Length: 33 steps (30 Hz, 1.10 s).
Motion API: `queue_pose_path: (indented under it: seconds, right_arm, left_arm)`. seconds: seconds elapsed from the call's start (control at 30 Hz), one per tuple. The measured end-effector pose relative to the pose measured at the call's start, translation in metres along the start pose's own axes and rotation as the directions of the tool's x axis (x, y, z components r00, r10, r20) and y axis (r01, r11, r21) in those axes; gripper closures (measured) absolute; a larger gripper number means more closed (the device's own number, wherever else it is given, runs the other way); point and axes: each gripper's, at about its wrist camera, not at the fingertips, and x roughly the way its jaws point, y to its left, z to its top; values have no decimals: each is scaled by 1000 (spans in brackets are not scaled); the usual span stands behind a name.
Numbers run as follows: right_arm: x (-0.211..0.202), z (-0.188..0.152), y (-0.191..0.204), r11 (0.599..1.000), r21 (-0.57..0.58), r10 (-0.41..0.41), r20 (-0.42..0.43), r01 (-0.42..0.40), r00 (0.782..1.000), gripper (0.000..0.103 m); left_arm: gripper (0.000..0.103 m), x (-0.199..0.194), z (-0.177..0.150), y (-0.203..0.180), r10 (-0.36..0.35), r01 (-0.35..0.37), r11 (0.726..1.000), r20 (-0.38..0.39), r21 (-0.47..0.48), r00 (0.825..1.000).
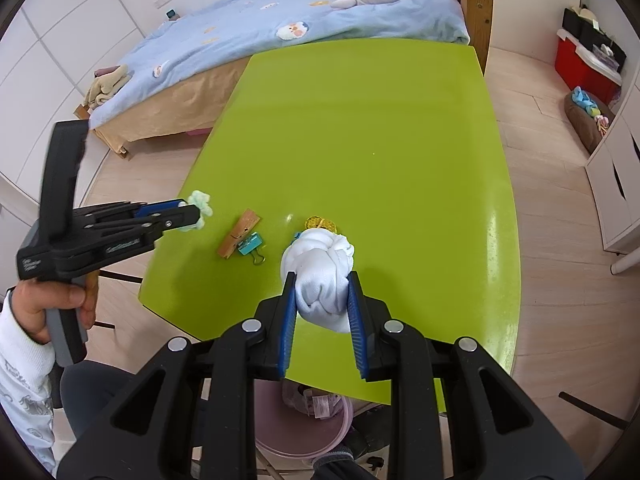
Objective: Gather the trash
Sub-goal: 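Grasp the green-white scrunchie with the left gripper while the right holds the white cloth, then drop the white cloth and scrunchie into the pink wastebasket, opening both grippers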
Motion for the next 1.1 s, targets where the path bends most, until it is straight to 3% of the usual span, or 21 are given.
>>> queue_pose_path:
  seconds: [0.63,1.1]
  right_arm:
    - [-50,-48,27,997,-71,-6,107,14,994,79]
    - [-68,-120,50,993,-116,43,95,-32,995,79]
  left_arm:
    - [78,-88,-77,-43,-35,2,989,217,148,976]
    - [78,-99,-144,-63,-78,39,983,221,177,972]
